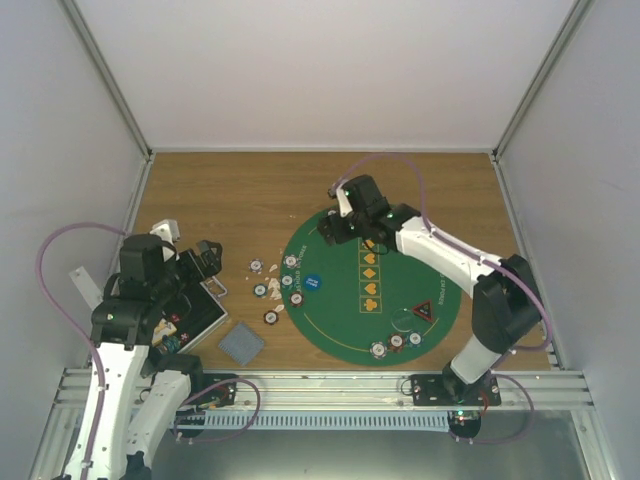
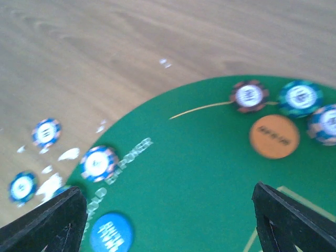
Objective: Distribute texas hold em gaming equipment
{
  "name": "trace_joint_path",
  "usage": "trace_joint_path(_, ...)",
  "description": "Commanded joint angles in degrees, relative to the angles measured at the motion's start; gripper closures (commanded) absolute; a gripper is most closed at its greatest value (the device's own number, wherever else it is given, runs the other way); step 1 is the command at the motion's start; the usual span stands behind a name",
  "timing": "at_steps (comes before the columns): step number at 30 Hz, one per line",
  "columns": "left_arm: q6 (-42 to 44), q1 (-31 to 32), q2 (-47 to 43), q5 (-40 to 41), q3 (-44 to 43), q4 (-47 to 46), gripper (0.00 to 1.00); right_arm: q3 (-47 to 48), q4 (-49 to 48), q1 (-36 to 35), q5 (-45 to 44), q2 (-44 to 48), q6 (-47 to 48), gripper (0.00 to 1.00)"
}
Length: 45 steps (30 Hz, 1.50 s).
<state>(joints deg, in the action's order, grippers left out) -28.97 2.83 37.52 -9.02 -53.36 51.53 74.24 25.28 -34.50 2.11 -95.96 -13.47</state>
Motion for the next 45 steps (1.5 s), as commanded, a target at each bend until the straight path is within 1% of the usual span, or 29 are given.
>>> trace_joint_path(1,-2.38,-0.46,-0.46,-2.97,2.46,2.7,0.01,-3.67,1.22,-5.56,2.63,3.06,-6.57,0.12)
trace_joint_path(6,-5.42,-0.45,-0.38,-5.8,7.65,3.62,0.02,-3.92,4.93,-14.06,2.39,3.13,-9.17,0.07)
trace_joint_path(9,-5.89,-0.46,0.8,-4.91,7.22,3.73,0.02,-1.66,6.44,-20.59,2.97,1.48,-10.4,0.01)
trace_joint_path(14,-4.29,-0.46,3.72,2.15,3.74,2.75,0.01,4.22,8.83,-29.61,0.71,-5.57,-10.51,0.0)
trace_joint_path(19,-2.7,-0.46,8.7,6.55,1.26,0.86,0.01,12.22,11.87,-35.19,-0.49,-14.4,-8.34,0.0)
trace_joint_path(22,-4.27,-0.54,8.61,8.14,-0.07,0.1,0.01,16.05,14.24,-37.09,-0.16,-17.66,-7.39,0.0)
trace_joint_path(24,-5.21,-0.63,7.99,8.49,-0.5,-0.06,0.01,16.78,14.53,-37.89,0.91,-18.42,-7.46,0.0)
trace_joint_path(28,-5.76,-1.0,7.57,14.86,-1.75,4.88,0.01,17.37,13.49,-39.3,3.69,-19.96,-7.91,0.01)
trace_joint_path(31,-5.46,-1.45,5.95,17.32,-2.16,6.72,0.01,19.35,14.85,-39.99,4.26,-22.35,-7.89,0.01)
trace_joint_path(35,-5.83,-1.69,3.5,16.34,-1.56,7.21,0.01,22.9,17.31,-40.48,4.15,-25.81,-8.93,0.0)
trace_joint_path(41,-5.55,-1.69,0.74,15.92,-1.39,8.86,0.01,26.24,18.63,-41.4,1.43,-30.45,-10.57,0.0)
trace_joint_path(45,-5.74,-1.69,0.19,14.56,-1.41,10.08,0.01,29.9,20.0,-42.02,1.33,-32.72,-10.24,0.0)
